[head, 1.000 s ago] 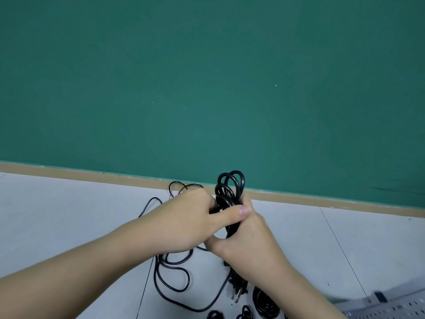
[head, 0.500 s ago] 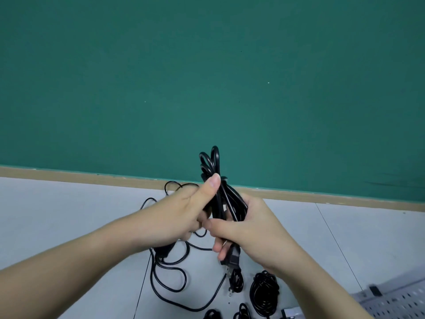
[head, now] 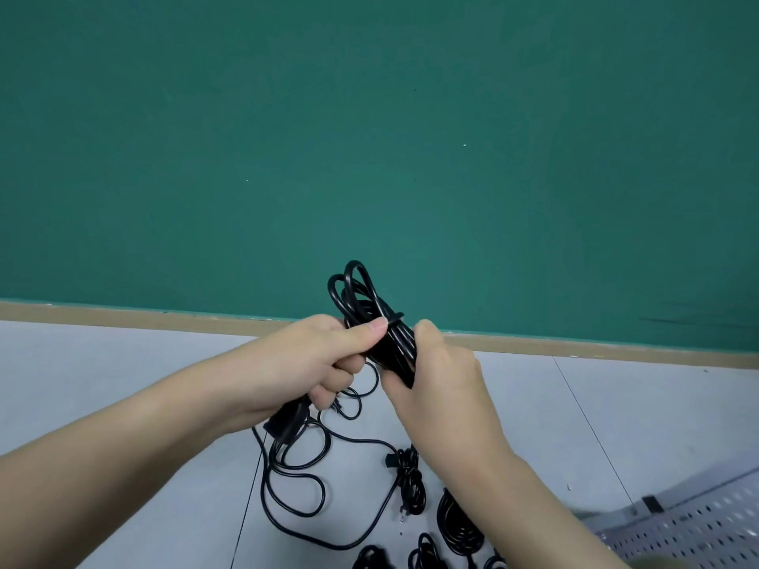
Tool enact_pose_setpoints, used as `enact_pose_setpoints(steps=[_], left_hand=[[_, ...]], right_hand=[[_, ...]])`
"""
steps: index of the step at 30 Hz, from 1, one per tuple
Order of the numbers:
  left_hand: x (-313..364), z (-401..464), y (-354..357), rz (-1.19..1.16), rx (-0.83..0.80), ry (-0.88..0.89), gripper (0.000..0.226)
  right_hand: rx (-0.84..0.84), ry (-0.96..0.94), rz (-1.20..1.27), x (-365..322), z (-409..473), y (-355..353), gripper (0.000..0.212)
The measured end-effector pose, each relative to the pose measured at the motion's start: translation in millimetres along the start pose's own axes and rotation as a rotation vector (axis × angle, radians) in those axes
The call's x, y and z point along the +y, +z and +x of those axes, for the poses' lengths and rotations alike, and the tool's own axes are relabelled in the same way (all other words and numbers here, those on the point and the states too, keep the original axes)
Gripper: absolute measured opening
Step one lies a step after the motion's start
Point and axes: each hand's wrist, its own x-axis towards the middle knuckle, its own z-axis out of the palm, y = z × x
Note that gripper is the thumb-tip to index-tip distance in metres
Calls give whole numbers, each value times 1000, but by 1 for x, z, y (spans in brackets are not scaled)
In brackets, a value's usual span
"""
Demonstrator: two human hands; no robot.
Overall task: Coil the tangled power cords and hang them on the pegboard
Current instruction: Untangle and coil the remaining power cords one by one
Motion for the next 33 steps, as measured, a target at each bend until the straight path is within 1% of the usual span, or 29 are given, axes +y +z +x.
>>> enact_pose_setpoints(steps=[2,4,6,7,9,11,13,14,15,16,17,18,19,21,22,23,25,27,29,30,31,33], left_hand=[[-3,4,5,-14,59,5,57],[-3,4,7,17,87,25,60],[-2,2,-1,66,68,63,59],[0,0,-6,78,41,76,58],[3,-5,-16,77,-49,104,59],[3,-9,-23,63,-182,126,61],[1,-14,-25,72,-315,141,62],[0,-16,-26,80,-378,146,65],[-1,-17,-27,86,-422,150,64],[0,-18,-28,106,-443,163,57],[3,-20,-28,125,-448,176,47],[5,-21,-30,149,-433,183,40],[9,-22,-30,157,-407,168,35],[12,-24,-27,198,-326,141,32],[10,-23,-26,261,-273,132,36],[10,-22,-25,344,-220,120,41],[8,-20,-22,439,-153,99,36],[6,-17,-20,440,-120,92,39],[6,-11,-13,426,-48,95,39],[3,-7,-9,437,-22,90,44],[3,-5,-4,443,16,75,52],[-4,0,3,448,100,98,50]], right_hand=[[46,-7,-68,-2,2,4,49],[28,-21,-31,2,4,10,49],[-31,-23,121,7,3,6,44],[-98,-8,272,9,2,0,40],[-339,38,621,10,1,-17,39],[-633,24,872,12,1,-33,42],[-925,-13,1025,10,-1,-35,51],[-1037,-20,1076,8,-2,-31,54],[-1100,-28,1115,4,-5,-27,49],[-1098,-38,1135,1,-8,-21,36],[-1057,-33,1148,-2,-10,-18,21],[-1002,-3,1150,-7,-12,-17,12],[-953,38,1129,-10,-13,-19,11],[-874,93,966,-14,-13,-23,18],[-819,102,837,-16,-12,-25,21],[-750,112,714,-19,-12,-26,23],[-584,154,544,-25,-11,-22,21],[-433,195,442,-26,-8,-14,21],[-302,186,327,-26,-3,-5,27],[-243,176,268,-24,0,-1,29],[-196,164,213,-22,3,3,32],[-144,131,149,-18,8,6,37]])
